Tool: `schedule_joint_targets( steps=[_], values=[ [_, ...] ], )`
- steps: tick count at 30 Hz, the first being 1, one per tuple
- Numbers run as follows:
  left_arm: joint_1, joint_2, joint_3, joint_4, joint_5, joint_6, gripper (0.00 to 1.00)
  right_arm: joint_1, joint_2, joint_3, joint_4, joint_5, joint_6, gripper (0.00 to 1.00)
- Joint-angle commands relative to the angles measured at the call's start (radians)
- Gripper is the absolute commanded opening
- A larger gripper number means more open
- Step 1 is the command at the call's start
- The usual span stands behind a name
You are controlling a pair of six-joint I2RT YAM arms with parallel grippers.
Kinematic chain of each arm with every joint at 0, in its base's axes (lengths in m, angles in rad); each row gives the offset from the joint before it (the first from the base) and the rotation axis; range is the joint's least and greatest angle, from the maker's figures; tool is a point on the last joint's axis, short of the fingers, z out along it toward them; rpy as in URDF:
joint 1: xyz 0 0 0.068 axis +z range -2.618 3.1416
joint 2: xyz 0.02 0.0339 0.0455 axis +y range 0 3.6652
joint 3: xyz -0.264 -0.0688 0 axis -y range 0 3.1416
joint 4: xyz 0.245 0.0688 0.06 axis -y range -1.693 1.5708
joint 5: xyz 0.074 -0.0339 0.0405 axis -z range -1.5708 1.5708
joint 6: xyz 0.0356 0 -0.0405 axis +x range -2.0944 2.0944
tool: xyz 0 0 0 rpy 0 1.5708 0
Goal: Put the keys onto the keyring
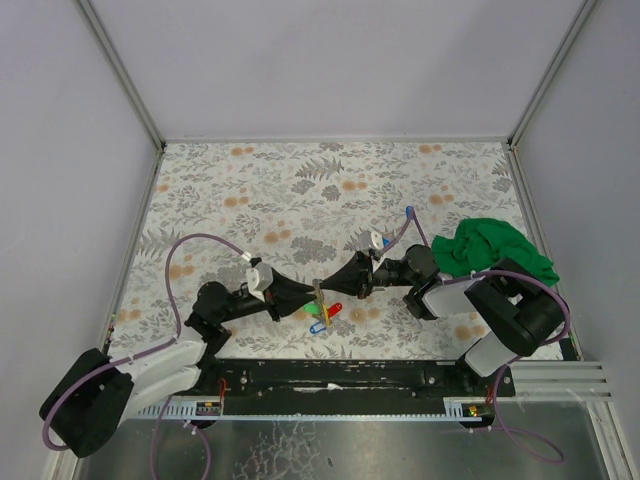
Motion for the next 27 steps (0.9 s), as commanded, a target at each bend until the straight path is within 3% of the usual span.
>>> schedule_joint_targets(
  steps=[1, 18, 27],
  values=[
    [0.014, 0.036, 0.029, 0.115, 0.055, -0.01, 0.23, 0.002, -0.015, 0.008, 0.105, -0.022, 0.0, 0.01],
    [0.028, 0.114, 0.054, 0.162, 0.036, -0.014, 0.22, 0.003, -0.016, 0.012, 0.107, -0.044, 0.008, 0.01],
    [0.028, 0.156, 0.075, 0.193, 0.065, -0.024, 0.13, 0.001, -0.017, 0.014, 0.106, -0.052, 0.013, 0.01]
  ],
)
